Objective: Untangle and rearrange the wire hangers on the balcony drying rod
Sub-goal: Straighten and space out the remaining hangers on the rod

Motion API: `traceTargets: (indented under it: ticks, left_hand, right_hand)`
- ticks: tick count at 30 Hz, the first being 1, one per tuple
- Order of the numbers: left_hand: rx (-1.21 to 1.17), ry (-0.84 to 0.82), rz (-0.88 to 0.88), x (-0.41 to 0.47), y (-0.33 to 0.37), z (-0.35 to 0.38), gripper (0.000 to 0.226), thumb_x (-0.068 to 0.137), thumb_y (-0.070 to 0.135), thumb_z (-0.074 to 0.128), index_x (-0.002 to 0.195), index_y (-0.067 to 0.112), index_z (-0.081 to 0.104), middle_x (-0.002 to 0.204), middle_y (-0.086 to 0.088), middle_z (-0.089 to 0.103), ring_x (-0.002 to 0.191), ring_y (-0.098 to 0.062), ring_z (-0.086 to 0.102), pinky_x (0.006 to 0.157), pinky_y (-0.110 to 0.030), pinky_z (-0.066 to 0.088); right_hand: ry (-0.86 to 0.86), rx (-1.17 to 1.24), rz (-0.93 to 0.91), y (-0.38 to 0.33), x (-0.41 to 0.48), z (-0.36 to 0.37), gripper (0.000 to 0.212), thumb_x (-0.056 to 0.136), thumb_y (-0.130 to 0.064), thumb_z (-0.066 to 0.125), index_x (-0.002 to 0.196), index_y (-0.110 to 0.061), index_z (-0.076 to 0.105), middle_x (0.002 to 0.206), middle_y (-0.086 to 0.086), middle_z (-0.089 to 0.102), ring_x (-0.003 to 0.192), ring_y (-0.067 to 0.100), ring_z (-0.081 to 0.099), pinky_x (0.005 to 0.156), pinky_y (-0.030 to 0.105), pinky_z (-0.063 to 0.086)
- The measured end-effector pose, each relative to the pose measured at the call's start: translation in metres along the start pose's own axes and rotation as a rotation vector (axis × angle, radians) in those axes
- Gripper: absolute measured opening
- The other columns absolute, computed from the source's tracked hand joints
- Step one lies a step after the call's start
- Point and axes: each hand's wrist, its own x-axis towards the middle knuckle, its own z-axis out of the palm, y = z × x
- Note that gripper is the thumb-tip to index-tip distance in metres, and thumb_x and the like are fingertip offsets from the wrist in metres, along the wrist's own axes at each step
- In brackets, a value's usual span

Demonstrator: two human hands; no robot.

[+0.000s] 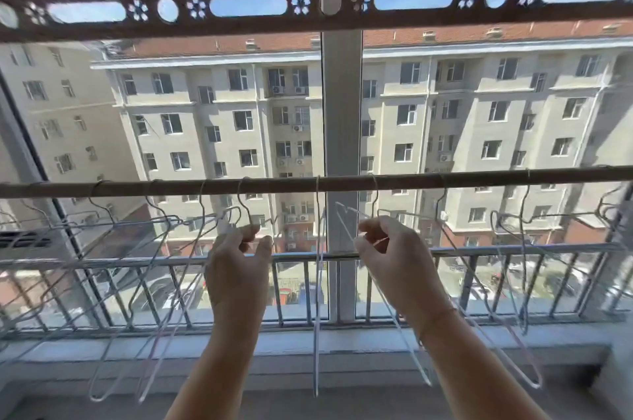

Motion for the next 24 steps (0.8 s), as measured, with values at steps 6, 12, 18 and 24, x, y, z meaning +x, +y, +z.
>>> traceTargets:
  ticks: [6, 12, 18, 24]
  left_hand:
    - [0.069, -0.187, -0.070, 0.029, -0.051, -0.041, 0.030, 0.084, 0.024, 0.067, 0.106, 0.004, 0.064, 0.097, -0.012, 0.068, 0.089, -0.028, 0.064, 0.081, -0.036, 0.051]
    - [0.105, -0.387, -0.057, 0.047, -0.081, -0.062, 0.014, 0.086, 0.028, 0.063, 0.092, 0.016, 0.068, 0.083, -0.005, 0.069, 0.081, -0.023, 0.064, 0.071, -0.031, 0.048]
    - [-0.027, -0.468, -0.082, 0.053, -0.087, -0.068, 0.009, 0.086, 0.019, 0.065, 0.085, 0.015, 0.073, 0.070, 0.003, 0.071, 0.062, -0.016, 0.066, 0.066, -0.035, 0.057]
    - [-0.101, -0.485, -0.080, 0.053, -0.089, -0.068, 0.010, 0.084, 0.017, 0.065, 0.081, 0.020, 0.073, 0.071, 0.002, 0.072, 0.068, -0.018, 0.068, 0.073, -0.038, 0.057]
  right_hand:
    - [-0.096, -0.152, 0.201, -0.024, -0.008, 0.076, 0.024, 0.088, -0.027, 0.059, 0.103, -0.009, 0.063, 0.095, 0.005, 0.068, 0.091, 0.021, 0.063, 0.086, 0.037, 0.050]
    - [-0.040, -0.172, 0.315, -0.037, -0.015, 0.116, 0.019, 0.090, -0.025, 0.054, 0.075, -0.015, 0.059, 0.071, 0.001, 0.060, 0.069, 0.020, 0.054, 0.055, 0.025, 0.035]
    - [-0.011, -0.162, 0.312, -0.052, -0.017, 0.137, 0.027, 0.092, -0.024, 0.050, 0.067, -0.017, 0.053, 0.060, -0.005, 0.052, 0.062, 0.017, 0.052, 0.053, 0.024, 0.033]
    - [-0.018, -0.166, 0.298, -0.059, -0.017, 0.143, 0.031, 0.092, -0.024, 0.049, 0.068, -0.007, 0.058, 0.064, 0.006, 0.063, 0.066, 0.025, 0.059, 0.061, 0.033, 0.047]
